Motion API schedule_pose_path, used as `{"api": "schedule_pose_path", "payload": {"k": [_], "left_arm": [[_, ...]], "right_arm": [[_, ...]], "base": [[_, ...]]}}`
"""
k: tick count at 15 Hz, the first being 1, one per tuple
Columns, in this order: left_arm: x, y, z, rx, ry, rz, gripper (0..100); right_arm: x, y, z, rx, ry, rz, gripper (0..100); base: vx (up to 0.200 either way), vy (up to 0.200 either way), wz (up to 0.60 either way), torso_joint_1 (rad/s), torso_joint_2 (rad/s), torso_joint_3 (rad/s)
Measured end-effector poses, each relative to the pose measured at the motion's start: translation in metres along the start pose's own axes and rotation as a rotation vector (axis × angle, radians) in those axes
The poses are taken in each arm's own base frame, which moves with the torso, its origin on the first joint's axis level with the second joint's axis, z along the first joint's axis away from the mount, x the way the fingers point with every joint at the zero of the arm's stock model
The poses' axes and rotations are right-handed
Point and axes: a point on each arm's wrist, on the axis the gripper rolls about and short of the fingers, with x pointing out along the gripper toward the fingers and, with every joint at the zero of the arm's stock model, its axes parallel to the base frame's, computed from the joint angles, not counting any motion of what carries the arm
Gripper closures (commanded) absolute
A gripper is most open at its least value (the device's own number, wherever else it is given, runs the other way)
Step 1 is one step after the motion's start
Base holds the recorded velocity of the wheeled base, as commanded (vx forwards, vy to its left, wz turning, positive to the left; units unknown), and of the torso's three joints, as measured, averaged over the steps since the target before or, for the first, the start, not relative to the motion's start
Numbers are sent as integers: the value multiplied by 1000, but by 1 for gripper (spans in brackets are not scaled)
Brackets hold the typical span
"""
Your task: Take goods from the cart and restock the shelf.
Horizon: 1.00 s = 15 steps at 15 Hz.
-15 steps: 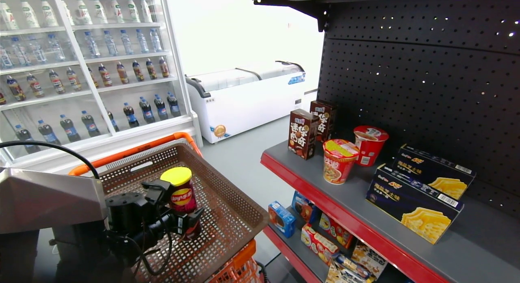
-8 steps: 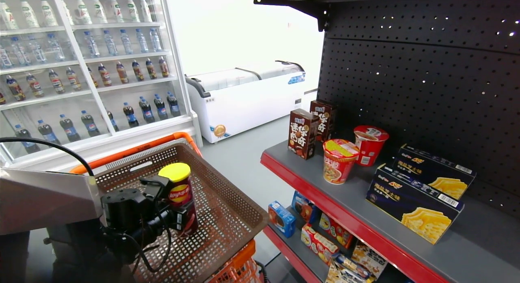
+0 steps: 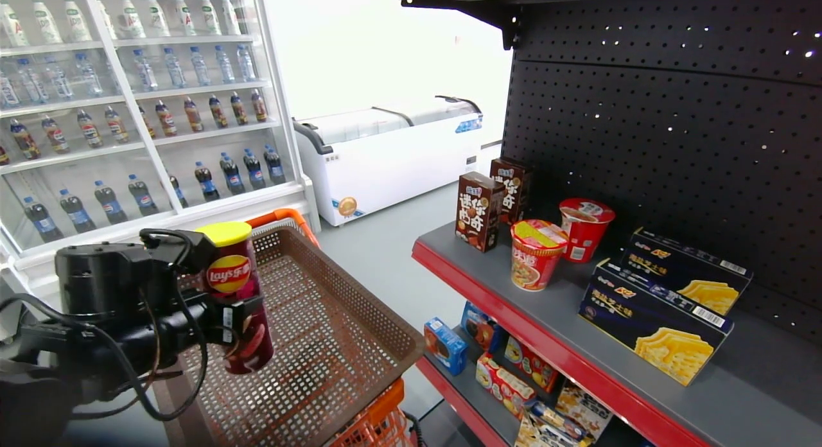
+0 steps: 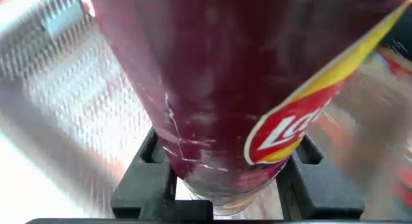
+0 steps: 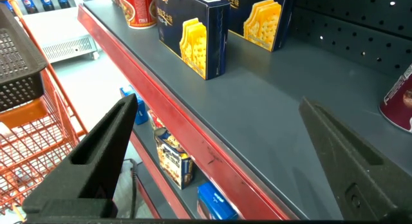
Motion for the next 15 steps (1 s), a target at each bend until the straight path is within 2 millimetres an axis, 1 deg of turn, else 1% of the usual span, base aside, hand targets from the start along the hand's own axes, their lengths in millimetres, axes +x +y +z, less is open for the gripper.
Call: {"api": "schedule_pose_path", "payload": {"k": [1, 2, 4, 5, 6, 7, 8, 9, 10, 12, 14, 15], "left_arm": [[-18, 0, 11, -23, 22, -5, 100], [-37, 0, 23, -35, 2, -10, 100], [-73, -3, 39, -53, -45, -41, 100], [-92, -6, 43, -64, -78, -78, 100], [-107, -8, 42, -72, -102, -105, 100], [-121, -11, 33, -78, -107, -130, 100], [-132, -13, 26, -75, -130, -150, 100], [-140, -13, 24, -75, -165, -160, 100], [-147, -13, 25, -77, -199, -161, 100], [-159, -12, 33, -78, -265, -155, 100], [-169, -12, 33, -76, -292, -155, 100], [-173, -12, 28, -66, -301, -157, 100]], "right_arm": [[0, 0, 0, 0, 0, 0, 0], [0, 0, 0, 0, 0, 0, 0], [0, 0, 0, 0, 0, 0, 0], [0, 0, 0, 0, 0, 0, 0], [0, 0, 0, 0, 0, 0, 0], [0, 0, 0, 0, 0, 0, 0], [0, 0, 0, 0, 0, 0, 0], [0, 0, 0, 0, 0, 0, 0], [0, 0, 0, 0, 0, 0, 0], [0, 0, 0, 0, 0, 0, 0], [0, 0, 0, 0, 0, 0, 0], [0, 0, 0, 0, 0, 0, 0]], "base": [[0, 0, 0, 0, 0, 0], [0, 0, 0, 0, 0, 0], [0, 0, 0, 0, 0, 0], [0, 0, 0, 0, 0, 0], [0, 0, 0, 0, 0, 0], [0, 0, 0, 0, 0, 0], [0, 0, 0, 0, 0, 0], [0, 0, 0, 0, 0, 0], [0, 0, 0, 0, 0, 0], [0, 0, 0, 0, 0, 0], [0, 0, 0, 0, 0, 0], [0, 0, 0, 0, 0, 0]]}}
